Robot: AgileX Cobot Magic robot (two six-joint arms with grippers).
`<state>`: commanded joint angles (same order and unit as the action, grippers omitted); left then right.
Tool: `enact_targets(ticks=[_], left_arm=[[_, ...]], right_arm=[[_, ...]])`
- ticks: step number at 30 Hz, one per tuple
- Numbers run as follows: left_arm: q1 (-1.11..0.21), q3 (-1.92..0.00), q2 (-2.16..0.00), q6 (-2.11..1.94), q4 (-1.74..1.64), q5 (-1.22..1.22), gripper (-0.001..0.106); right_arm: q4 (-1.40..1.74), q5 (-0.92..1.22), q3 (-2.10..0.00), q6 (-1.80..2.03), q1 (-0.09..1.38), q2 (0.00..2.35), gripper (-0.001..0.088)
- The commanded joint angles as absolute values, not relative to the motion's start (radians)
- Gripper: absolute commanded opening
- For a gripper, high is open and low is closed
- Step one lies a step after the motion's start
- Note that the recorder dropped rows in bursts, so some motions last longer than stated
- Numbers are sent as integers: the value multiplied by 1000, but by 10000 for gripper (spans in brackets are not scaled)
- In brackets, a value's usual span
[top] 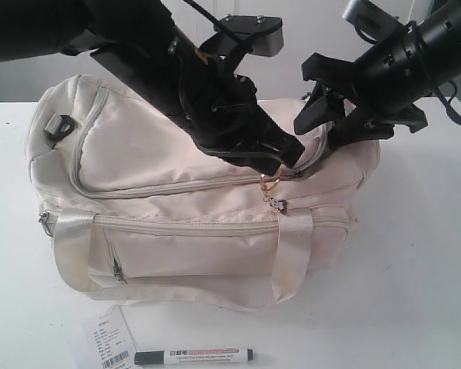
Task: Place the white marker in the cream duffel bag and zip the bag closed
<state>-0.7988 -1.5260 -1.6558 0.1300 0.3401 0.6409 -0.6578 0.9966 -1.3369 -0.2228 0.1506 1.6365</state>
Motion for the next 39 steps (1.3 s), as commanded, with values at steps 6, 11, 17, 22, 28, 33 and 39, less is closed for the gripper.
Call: enact_targets(ticks=[6, 11, 17, 22, 28, 33, 39], left_arm=[[-799, -1526, -1654, 130, 340, 647, 0], [-799, -1526, -1654, 130, 340, 660, 0], [-799, -1526, -1654, 130, 338, 668, 0], [-799, -1526, -1654, 130, 329, 691, 0], [-799, -1526, -1654, 130, 305, 728, 0], [-799, -1526, -1652, 130, 275, 757, 0], [-799, -1526, -1652, 130, 275, 766, 0]], right_arm=[[-680, 992, -1337, -225, 151, 1641, 211], [-678, 989, -1337, -242, 151, 1641, 0], [-678, 983, -1337, -249, 151, 1641, 0], [-678, 973, -1337, -249, 151, 1641, 0], [-678, 967, -1337, -249, 151, 1641, 0], [-678, 963, -1337, -249, 151, 1641, 0], [-678, 961, -1337, -249, 151, 1641, 0]])
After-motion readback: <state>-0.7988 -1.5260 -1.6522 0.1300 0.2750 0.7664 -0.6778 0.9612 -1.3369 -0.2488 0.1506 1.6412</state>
